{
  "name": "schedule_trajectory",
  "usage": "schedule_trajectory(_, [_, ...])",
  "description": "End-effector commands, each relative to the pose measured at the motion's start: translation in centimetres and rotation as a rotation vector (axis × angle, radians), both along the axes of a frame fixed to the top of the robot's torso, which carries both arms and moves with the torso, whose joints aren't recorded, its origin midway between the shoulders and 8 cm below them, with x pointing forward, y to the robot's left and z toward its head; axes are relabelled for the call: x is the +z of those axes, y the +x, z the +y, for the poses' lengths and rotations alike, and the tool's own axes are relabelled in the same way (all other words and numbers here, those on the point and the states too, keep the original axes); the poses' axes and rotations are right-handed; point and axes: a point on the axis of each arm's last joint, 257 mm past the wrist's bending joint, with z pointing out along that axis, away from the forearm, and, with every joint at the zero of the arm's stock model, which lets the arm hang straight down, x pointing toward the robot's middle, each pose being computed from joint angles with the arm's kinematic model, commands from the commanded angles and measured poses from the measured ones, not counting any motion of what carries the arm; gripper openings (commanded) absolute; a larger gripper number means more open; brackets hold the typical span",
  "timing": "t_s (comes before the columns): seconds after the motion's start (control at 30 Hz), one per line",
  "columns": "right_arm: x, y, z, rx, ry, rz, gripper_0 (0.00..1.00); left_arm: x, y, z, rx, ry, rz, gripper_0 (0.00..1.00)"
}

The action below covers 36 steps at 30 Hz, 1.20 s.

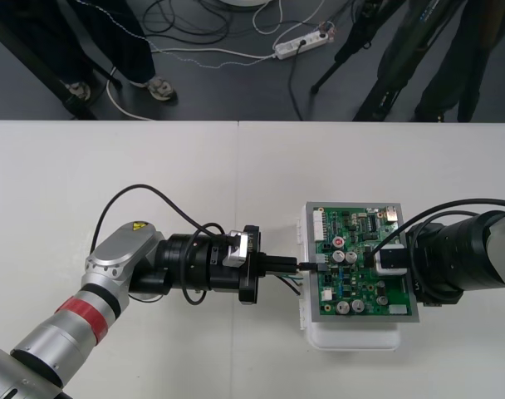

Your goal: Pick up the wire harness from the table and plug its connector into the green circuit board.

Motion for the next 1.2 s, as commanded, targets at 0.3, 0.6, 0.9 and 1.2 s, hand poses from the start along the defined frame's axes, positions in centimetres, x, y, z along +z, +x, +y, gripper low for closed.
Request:
schedule_trajectory(0.3, [-0.22, -0.74, 0.96, 0.047, -0.008, -0.002, 1.0, 2.15, -0.07, -3.02, -0.035, -0.028, -0.008, 0.0])
schedule_trajectory(0.6, [-0.22, -0.69, 0.85, 0.044, -0.01, -0.002, 1.0, 1.65, -0.17, -2.94, -0.038, -0.012, -0.01, 0.0])
schedule_trajectory(0.9, [-0.17, -0.64, 0.81, 0.045, -0.011, -0.004, 1.0, 1.55, -0.24, -2.96, -0.04, -0.008, -0.012, 0.0])
schedule_trajectory(1.2, [-0.2, -0.65, 0.82, 0.045, -0.013, -0.003, 1.0, 1.26, -0.25, -2.84, -0.041, 0.003, -0.013, 0.0])
